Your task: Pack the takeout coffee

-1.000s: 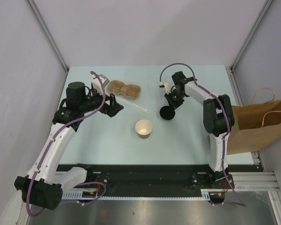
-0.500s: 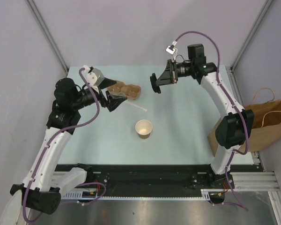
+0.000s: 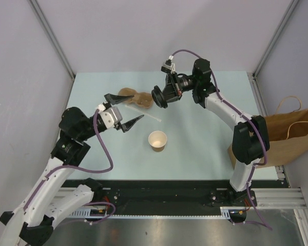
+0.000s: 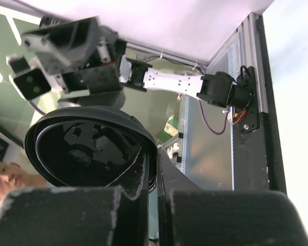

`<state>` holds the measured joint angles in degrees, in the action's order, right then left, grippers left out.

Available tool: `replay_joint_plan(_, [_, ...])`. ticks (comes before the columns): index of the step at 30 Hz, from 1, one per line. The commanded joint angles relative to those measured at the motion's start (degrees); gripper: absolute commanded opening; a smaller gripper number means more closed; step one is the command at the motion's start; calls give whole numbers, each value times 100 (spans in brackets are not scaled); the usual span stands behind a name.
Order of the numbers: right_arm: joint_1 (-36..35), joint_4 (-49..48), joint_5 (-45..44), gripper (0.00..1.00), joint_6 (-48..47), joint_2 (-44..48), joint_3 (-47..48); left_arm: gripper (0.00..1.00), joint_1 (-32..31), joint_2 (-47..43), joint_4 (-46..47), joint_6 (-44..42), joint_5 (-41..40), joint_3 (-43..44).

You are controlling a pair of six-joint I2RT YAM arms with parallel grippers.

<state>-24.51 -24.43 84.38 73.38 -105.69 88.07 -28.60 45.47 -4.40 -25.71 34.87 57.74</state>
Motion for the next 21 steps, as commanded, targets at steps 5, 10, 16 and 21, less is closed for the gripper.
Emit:
replay_joint_plan(5, [42,-1404,475,0,526,532,96,65,275,242,1247,3139,396,-289])
replay_joint_plan(10, [61,-2285,474,0,914,505,166,57,873,611,2232,5303,1249,-386])
replay_joint_plan(16, [-247,-2716,624,0,1081,593,131,50,970,1033,2576,5437,2012,-140])
replay_joint_plan(21, [-326,-2892,711,0,1152,602,105,46,970,1174,2831,5621,2173,-166])
